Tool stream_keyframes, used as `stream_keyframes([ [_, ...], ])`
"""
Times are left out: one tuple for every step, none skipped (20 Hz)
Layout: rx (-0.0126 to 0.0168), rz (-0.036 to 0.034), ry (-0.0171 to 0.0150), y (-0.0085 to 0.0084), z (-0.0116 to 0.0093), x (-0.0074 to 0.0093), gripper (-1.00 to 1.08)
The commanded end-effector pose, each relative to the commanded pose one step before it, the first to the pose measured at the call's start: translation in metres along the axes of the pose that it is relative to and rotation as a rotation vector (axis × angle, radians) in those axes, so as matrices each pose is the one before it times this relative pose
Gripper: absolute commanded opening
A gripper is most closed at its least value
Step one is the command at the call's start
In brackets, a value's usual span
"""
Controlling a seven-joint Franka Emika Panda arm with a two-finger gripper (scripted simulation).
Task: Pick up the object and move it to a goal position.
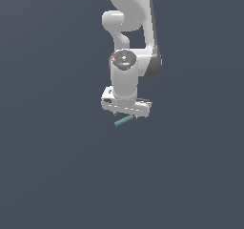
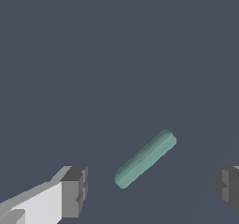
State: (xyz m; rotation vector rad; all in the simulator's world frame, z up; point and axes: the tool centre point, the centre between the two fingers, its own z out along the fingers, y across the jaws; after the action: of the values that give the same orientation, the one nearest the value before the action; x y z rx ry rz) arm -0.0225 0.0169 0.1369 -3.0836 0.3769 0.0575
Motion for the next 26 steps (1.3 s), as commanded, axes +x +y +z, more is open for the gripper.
stream_keyframes([
  [0.00022,0.0694,0.00184,0.00026,0.00787,-0.00366,1.0],
  [-0.00002,0.02881,0.00094,0.00032,0.00316,-0.0015,1.0],
  [-0.00008,0.02885,0.001,0.00041,0.00313,-0.0015,1.0],
  [-0.00014,0.02889,0.00107,0.0005,0.00309,-0.00149,1.0],
  [-0.00019,0.02894,0.00115,0.00059,0.00306,-0.00148,1.0],
  [-0.00024,0.02897,0.00123,0.00068,0.00302,-0.00147,1.0],
  [-0.00028,0.029,0.00132,0.00077,0.00298,-0.00145,1.0],
  [-0.00032,0.02903,0.0014,0.00085,0.00295,-0.00143,1.0],
  [-0.00036,0.02908,0.0015,0.00094,0.00291,-0.0014,1.0],
  [-0.00039,0.0291,0.00159,0.00102,0.00287,-0.00137,1.0],
  [-0.00041,0.02913,0.00169,0.00111,0.00283,-0.00134,1.0],
  [-0.00044,0.02917,0.00179,0.0012,0.00279,-0.0013,1.0],
  [-0.00045,0.0292,0.0019,0.00128,0.00275,-0.00126,1.0],
  [-0.00046,0.02921,0.00201,0.00135,0.00271,-0.00121,1.0],
  [-0.00046,0.02923,0.00212,0.00143,0.00267,-0.00116,1.0],
  [-0.00046,0.02912,0.00222,0.0015,0.00262,-0.0011,1.0],
  [-0.00043,0.02789,0.00223,0.0015,0.00247,-0.001,1.0],
  [-0.00039,0.02639,0.0022,0.00148,0.0023,-0.0009,1.0],
  [-0.00036,0.02491,0.00216,0.00145,0.00214,-0.00079,1.0],
  [-0.00032,0.0234,0.00211,0.0014,0.00198,-0.00071,1.0],
  [-0.00028,0.0219,0.00204,0.00135,0.00183,-0.00062,1.0],
  [-0.00024,0.02041,0.00196,0.00129,0.00168,-0.00053,1.0],
  [-0.00021,0.01889,0.00187,0.00121,0.00154,-0.00047,1.0],
  [-0.00017,0.01738,0.00176,0.00114,0.0014,-0.00041,1.0],
  [-0.00015,0.01589,0.00164,0.00106,0.00126,-0.00034,1.0],
  [-0.00012,0.01439,0.00152,0.00097,0.00113,-0.00028,1.0],
])
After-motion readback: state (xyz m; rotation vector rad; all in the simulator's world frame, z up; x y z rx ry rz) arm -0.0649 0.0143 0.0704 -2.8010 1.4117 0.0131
